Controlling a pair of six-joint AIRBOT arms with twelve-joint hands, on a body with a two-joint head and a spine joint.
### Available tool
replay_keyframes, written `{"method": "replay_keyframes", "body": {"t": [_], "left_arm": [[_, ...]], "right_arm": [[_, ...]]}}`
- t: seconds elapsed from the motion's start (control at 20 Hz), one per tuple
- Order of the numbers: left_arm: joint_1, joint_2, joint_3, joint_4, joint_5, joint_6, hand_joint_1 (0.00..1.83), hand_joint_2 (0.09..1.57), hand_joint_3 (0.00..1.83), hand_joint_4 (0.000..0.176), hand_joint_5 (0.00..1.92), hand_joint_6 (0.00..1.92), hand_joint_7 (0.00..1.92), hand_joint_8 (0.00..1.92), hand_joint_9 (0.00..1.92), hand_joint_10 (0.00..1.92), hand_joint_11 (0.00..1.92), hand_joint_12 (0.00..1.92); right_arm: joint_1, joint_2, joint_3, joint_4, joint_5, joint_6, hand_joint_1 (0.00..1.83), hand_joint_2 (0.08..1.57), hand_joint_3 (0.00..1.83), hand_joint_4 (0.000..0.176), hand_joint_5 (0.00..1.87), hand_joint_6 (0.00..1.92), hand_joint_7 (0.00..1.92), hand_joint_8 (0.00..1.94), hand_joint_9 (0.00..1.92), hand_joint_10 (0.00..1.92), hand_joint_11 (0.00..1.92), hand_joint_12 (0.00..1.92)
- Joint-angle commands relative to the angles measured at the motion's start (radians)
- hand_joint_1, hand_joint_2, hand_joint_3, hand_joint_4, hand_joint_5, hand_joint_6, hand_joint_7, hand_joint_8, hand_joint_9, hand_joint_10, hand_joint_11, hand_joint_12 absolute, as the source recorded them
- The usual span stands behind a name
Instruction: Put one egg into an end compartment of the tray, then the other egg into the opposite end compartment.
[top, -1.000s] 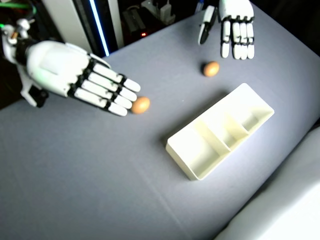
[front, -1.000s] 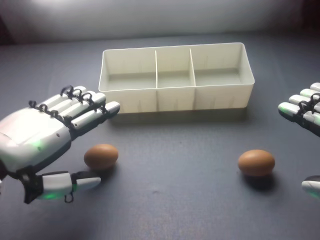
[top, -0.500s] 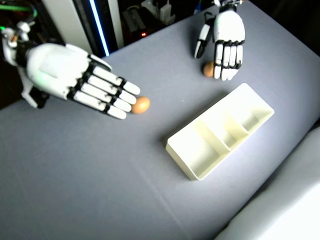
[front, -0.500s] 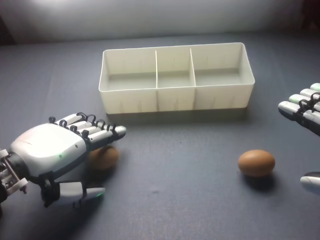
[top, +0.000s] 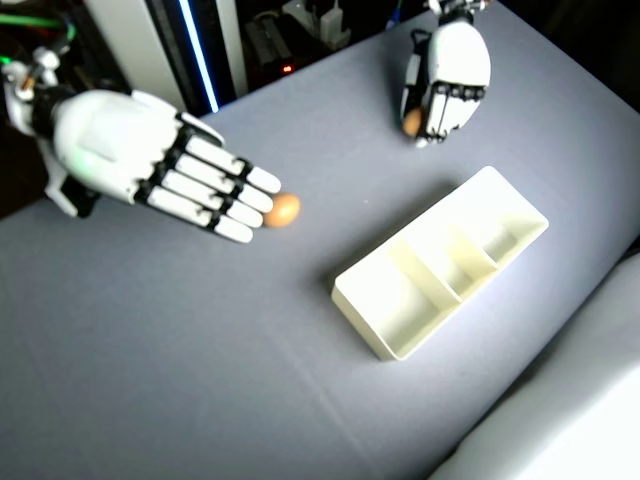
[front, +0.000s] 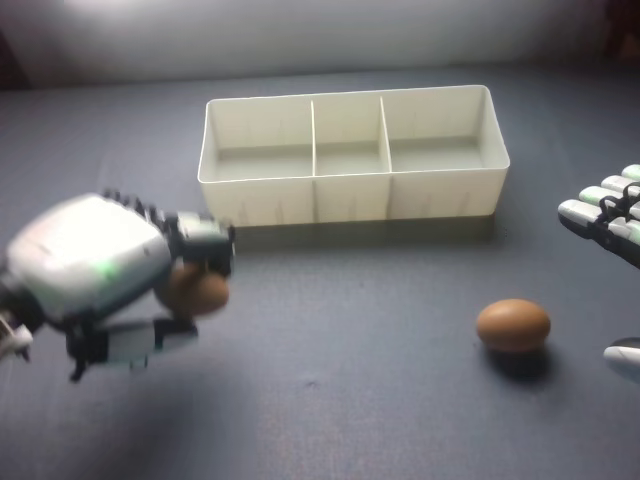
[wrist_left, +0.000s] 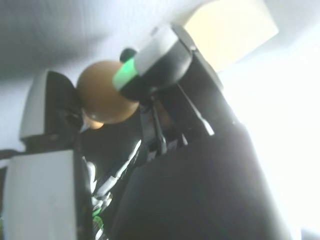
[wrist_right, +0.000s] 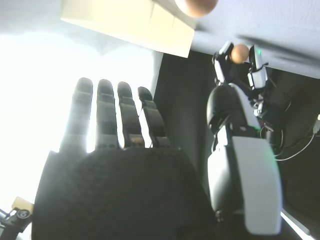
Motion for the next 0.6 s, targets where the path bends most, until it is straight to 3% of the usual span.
{"method": "replay_keyframes", "body": {"t": [0.0,0.05,0.1,0.15,0.25,0.3,0.35,0.4,0.45,0.5,0.55], "left_arm": [[-0.018,0.009,0.001,-0.005,-0.144,0.005,1.09,1.25,0.00,0.000,0.73,1.37,0.87,1.84,1.09,1.92,1.16,1.92],[-0.055,0.009,0.012,-0.005,-0.140,0.020,1.09,1.25,0.00,0.000,0.73,1.37,0.92,1.80,1.10,1.92,1.16,1.92],[-0.082,0.005,0.023,-0.007,-0.132,0.024,1.16,1.27,0.01,0.000,0.67,1.43,0.74,1.59,1.02,1.90,1.08,1.92],[-0.119,-0.004,0.041,-0.011,-0.114,0.030,1.19,1.26,0.00,0.000,0.66,1.29,0.78,1.56,0.80,1.70,0.76,1.92],[-0.199,-0.033,0.097,-0.021,-0.056,0.030,1.18,1.29,0.00,0.000,0.65,1.23,0.72,1.70,0.82,1.90,0.89,1.92],[-0.235,-0.045,0.122,-0.025,-0.026,0.032,1.18,1.28,0.00,0.000,0.67,1.39,0.70,1.57,0.94,1.92,1.03,1.92],[-0.258,-0.057,0.143,-0.035,-0.003,0.034,1.17,1.28,0.00,0.000,0.66,1.44,0.69,1.56,0.96,1.92,1.07,1.92],[-0.296,-0.079,0.179,-0.047,0.038,0.036,1.11,1.25,0.00,0.000,0.73,1.36,0.84,1.85,1.05,1.92,1.18,1.92],[-0.335,-0.105,0.214,-0.065,0.098,0.057,1.16,1.25,0.02,0.000,0.69,1.40,0.73,1.61,1.01,1.92,1.16,1.92],[-0.362,-0.125,0.238,-0.072,0.141,0.073,1.16,1.25,0.02,0.000,0.69,1.40,0.73,1.61,1.01,1.92,1.16,1.92],[-0.393,-0.149,0.267,-0.074,0.188,0.083,1.09,1.26,0.02,0.000,0.70,1.40,0.90,1.86,1.13,1.92,1.27,1.92]], "right_arm": [[0.002,0.001,0.002,-0.001,0.131,0.005,0.28,1.28,0.03,0.000,0.00,0.00,0.00,0.00,0.00,0.00,0.00,0.00],[0.000,0.001,0.002,-0.001,0.132,0.007,0.32,1.28,0.02,0.000,0.00,0.00,0.00,0.00,0.00,0.00,0.00,0.00],[-0.002,0.001,0.002,-0.001,0.133,0.011,0.31,1.28,0.02,0.000,0.00,0.00,0.00,0.00,0.00,0.00,0.00,0.00],[-0.005,0.001,0.002,0.000,0.134,0.013,0.35,1.28,0.02,0.000,0.00,0.00,0.00,0.00,0.00,0.00,0.00,0.00],[-0.011,-0.002,0.005,0.000,0.135,0.015,0.34,1.28,0.02,0.000,0.00,0.00,0.00,0.00,0.00,0.00,0.00,0.00],[-0.012,-0.004,0.007,0.000,0.135,0.016,0.34,1.27,0.01,0.000,0.00,0.00,0.00,0.00,0.00,0.00,0.00,0.00],[-0.012,-0.007,0.010,0.000,0.134,0.016,0.32,1.28,0.01,0.000,0.00,0.00,0.00,0.00,0.00,0.00,0.00,0.00],[-0.012,-0.008,0.011,0.000,0.134,0.017,0.32,1.28,0.02,0.000,0.00,0.00,0.00,0.00,0.00,0.00,0.00,0.00],[-0.014,-0.008,0.011,0.000,0.134,0.020,0.31,1.29,0.02,0.000,0.00,0.00,0.00,0.00,0.00,0.00,0.00,0.00],[-0.017,-0.009,0.012,-0.001,0.134,0.022,0.31,1.29,0.02,0.000,0.00,0.00,0.00,0.00,0.00,0.00,0.00,0.00],[-0.019,-0.011,0.014,-0.001,0.134,0.023,0.31,1.29,0.01,0.000,0.00,0.00,0.00,0.00,0.00,0.00,0.00,0.00]]}}
